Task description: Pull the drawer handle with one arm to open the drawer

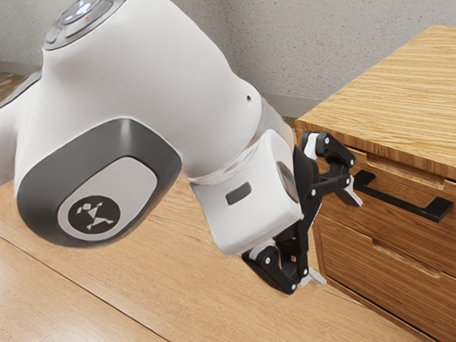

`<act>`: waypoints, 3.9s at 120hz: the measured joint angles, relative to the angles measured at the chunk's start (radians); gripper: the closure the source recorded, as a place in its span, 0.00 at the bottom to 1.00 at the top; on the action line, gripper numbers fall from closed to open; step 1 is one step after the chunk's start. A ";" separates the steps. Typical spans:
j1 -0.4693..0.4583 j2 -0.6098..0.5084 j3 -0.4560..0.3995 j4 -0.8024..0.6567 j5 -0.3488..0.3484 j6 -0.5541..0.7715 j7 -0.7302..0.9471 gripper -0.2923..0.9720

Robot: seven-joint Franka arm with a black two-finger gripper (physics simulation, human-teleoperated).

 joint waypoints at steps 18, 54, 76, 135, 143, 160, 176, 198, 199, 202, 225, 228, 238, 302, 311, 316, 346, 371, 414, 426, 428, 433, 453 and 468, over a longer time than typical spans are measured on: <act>0.004 0.051 0.004 0.026 0.006 0.026 -0.011 0.23; 0.006 0.097 0.006 0.040 0.039 0.063 -0.025 0.23; 0.006 0.142 0.006 0.069 0.042 0.071 -0.030 0.23; 0.022 0.202 0.010 0.108 0.044 0.075 -0.038 0.22; 0.023 0.203 0.009 0.108 0.044 0.074 -0.039 0.23; 0.023 0.197 0.009 0.104 0.043 0.071 -0.041 0.25; 0.023 0.186 0.010 0.098 0.043 0.071 -0.046 0.36; 0.023 0.158 0.012 0.087 0.043 0.068 -0.066 0.57; 0.023 0.156 0.012 0.085 0.043 0.068 -0.067 0.57; 0.023 0.150 0.012 0.078 0.043 0.068 -0.070 0.59; 0.022 0.100 0.010 0.023 0.044 0.067 -0.094 0.73; 0.022 0.091 0.009 0.015 0.045 0.067 -0.097 0.74; 0.023 0.073 0.005 -0.004 0.047 0.068 -0.107 0.77; 0.021 -0.074 -0.020 -0.147 0.056 0.073 -0.178 0.83; 0.023 -0.094 -0.032 -0.164 0.057 0.073 -0.188 0.83; 0.024 -0.100 -0.039 -0.171 0.057 0.073 -0.193 0.82; 0.023 -0.140 -0.071 -0.214 0.063 0.064 -0.219 0.84; 0.024 -0.163 -0.075 -0.240 0.091 0.062 -0.212 0.85; 0.023 -0.227 -0.087 -0.288 0.098 0.062 -0.187 0.85; 0.022 -0.246 -0.090 -0.304 0.095 0.062 -0.183 0.85; 0.022 -0.252 -0.090 -0.308 0.094 0.062 -0.182 0.86; 0.022 -0.264 -0.090 -0.318 0.094 0.062 -0.181 0.85; 0.023 -0.298 -0.109 -0.344 0.091 0.064 -0.178 0.85; 0.023 -0.339 -0.115 -0.374 0.087 0.065 -0.177 0.85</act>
